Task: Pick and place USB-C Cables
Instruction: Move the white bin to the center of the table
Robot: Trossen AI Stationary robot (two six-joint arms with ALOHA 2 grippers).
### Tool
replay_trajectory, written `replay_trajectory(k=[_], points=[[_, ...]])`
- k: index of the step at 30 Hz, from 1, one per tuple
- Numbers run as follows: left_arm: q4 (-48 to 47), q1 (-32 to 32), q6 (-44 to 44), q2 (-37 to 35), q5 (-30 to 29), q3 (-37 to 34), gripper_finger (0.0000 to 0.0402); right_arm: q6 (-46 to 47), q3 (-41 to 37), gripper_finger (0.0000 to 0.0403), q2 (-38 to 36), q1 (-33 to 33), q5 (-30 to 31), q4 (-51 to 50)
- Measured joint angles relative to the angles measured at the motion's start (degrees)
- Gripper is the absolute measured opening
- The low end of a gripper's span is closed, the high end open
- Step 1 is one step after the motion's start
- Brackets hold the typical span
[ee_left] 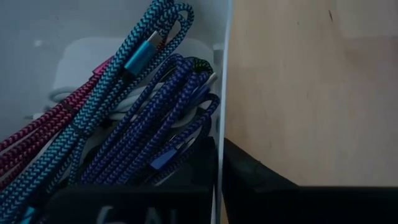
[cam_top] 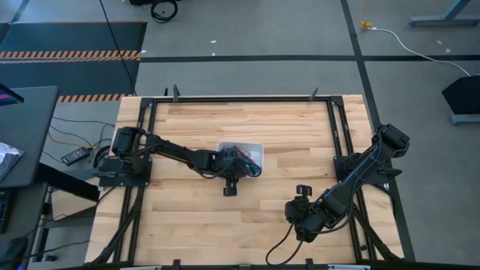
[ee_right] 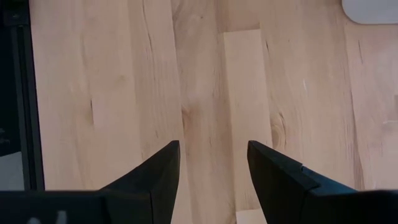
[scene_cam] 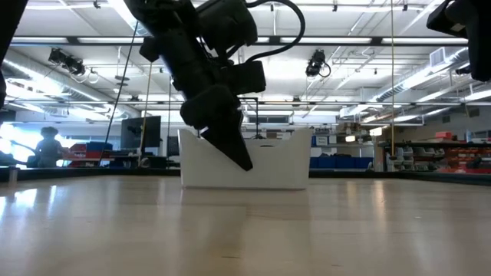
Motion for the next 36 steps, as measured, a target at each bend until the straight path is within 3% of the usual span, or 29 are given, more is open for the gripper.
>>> replay_trajectory(k=[19, 36], points=[[0.19, -0.35, -7.68, 0.0, -0.44, 0.04, 0.0023, 0.02, 0.0, 0.0194, -0.02, 0.0, 0.2, 0.09], [0.41, -1.11, -7.47, -0.28, -0.48, 0.04, 0.0042, 0.02, 0.0, 0.0194, -0.02, 0.0, 0.33, 0.09]])
